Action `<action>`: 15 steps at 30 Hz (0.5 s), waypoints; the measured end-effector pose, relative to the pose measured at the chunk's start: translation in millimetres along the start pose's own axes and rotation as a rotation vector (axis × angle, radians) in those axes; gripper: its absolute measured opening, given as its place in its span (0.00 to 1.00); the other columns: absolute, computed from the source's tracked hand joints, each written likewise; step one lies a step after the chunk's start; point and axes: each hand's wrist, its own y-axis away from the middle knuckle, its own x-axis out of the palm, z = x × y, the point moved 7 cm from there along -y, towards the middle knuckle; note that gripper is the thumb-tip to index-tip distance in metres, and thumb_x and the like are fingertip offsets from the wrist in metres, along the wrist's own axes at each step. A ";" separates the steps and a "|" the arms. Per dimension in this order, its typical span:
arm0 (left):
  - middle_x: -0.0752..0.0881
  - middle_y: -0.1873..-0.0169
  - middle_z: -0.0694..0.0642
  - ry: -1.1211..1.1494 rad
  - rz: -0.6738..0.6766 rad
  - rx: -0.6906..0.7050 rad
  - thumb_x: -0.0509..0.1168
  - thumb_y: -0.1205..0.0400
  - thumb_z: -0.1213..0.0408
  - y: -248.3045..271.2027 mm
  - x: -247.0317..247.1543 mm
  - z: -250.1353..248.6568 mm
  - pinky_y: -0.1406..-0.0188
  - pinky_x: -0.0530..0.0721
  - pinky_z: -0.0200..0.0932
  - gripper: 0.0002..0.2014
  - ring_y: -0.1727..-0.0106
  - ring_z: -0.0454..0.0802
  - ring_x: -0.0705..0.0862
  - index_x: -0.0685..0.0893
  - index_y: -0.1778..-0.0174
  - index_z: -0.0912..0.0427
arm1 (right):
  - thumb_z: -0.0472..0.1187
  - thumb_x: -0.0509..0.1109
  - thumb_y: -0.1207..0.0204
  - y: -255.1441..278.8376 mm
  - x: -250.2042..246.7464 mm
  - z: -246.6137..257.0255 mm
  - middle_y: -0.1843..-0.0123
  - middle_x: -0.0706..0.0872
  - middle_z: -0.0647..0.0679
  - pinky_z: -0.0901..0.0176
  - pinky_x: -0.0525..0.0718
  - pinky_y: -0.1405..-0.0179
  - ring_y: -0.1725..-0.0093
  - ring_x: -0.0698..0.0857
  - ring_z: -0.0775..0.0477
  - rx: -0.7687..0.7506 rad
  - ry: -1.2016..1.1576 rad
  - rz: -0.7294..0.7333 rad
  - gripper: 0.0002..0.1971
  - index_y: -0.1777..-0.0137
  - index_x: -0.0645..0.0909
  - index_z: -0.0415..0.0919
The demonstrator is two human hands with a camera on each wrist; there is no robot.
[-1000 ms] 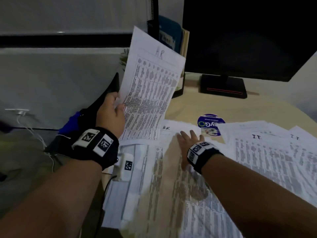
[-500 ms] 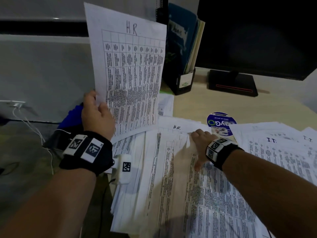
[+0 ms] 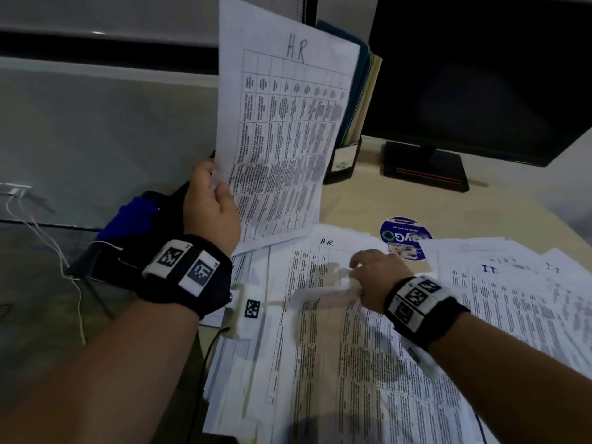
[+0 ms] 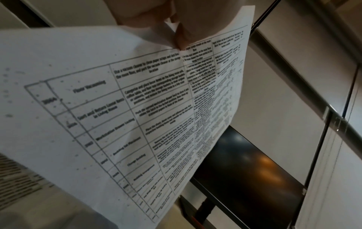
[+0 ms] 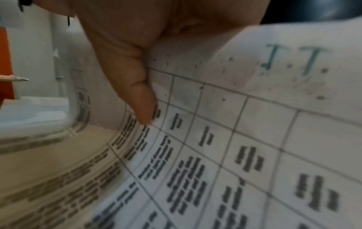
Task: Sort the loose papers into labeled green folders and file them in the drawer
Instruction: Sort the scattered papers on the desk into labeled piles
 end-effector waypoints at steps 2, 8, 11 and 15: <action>0.79 0.48 0.56 0.021 0.016 -0.003 0.55 0.15 0.73 2.3 3.0 -2.9 0.52 0.80 0.44 0.13 0.50 0.52 0.80 0.73 0.34 0.65 | 0.48 0.65 0.23 -10.3 6.1 -4.2 0.22 0.66 0.50 0.43 0.70 0.29 0.23 0.64 0.45 0.035 -0.008 0.036 0.21 0.30 0.77 0.52; 0.81 0.42 0.63 -0.009 0.026 -0.021 0.55 0.14 0.71 5.4 1.3 -1.9 0.54 0.77 0.40 0.13 0.49 0.50 0.79 0.72 0.33 0.66 | 0.56 0.78 0.35 -30.9 41.1 -31.8 0.23 0.63 0.46 0.37 0.69 0.27 0.23 0.59 0.38 0.240 -0.140 0.242 0.41 0.23 0.67 0.48; 0.81 0.43 0.61 -0.010 0.023 -0.033 0.56 0.14 0.72 7.1 1.2 -2.2 0.54 0.77 0.37 0.14 0.48 0.48 0.79 0.72 0.33 0.65 | 0.56 0.83 0.47 -53.8 62.1 -46.2 0.27 0.67 0.46 0.39 0.78 0.35 0.31 0.74 0.37 0.274 -0.202 0.238 0.50 0.24 0.66 0.50; 0.82 0.41 0.59 0.028 0.017 -0.048 0.56 0.15 0.73 9.4 3.1 0.0 0.47 0.82 0.45 0.14 0.45 0.49 0.81 0.72 0.33 0.64 | 0.54 0.81 0.44 -68.8 66.6 -54.2 0.23 0.64 0.43 0.35 0.74 0.33 0.28 0.73 0.29 0.282 -0.179 0.251 0.50 0.22 0.62 0.47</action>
